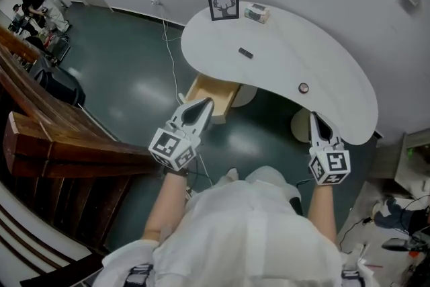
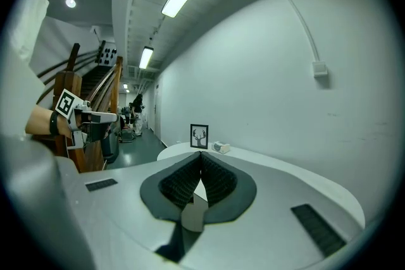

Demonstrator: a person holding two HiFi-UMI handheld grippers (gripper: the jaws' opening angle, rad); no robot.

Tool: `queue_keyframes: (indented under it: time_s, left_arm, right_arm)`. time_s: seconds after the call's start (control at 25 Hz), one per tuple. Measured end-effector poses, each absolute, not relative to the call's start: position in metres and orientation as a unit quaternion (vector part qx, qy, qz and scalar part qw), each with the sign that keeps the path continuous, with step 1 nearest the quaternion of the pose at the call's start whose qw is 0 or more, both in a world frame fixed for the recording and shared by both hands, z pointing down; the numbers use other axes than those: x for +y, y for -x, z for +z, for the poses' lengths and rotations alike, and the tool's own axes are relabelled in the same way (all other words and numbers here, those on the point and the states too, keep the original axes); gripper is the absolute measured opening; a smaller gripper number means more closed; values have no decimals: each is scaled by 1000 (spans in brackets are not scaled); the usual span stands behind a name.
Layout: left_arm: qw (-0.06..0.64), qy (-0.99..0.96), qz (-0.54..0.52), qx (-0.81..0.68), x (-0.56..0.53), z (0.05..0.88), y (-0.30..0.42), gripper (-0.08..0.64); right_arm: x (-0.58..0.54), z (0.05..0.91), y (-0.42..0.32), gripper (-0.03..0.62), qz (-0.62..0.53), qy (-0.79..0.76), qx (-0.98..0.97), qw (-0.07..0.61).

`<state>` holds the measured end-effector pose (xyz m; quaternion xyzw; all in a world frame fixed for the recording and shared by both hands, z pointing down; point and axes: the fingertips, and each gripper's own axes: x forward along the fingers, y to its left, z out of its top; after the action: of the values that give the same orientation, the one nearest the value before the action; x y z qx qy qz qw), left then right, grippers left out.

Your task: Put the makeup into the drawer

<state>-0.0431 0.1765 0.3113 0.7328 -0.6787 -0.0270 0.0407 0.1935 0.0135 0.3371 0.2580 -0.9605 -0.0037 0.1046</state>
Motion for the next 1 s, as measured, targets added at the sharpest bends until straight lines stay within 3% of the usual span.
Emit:
queue_keyframes:
  time_s: [0.72,1.0]
  left_arm:
    - [50,-780,66,-620,14,346,94,26]
    - [41,-791,156,-590,-50,371,105,74]
  right_arm:
    - [-111,377,-108,9,22,-223,-965,135]
    - [-153,388,-90,9,28,-196,-970,139]
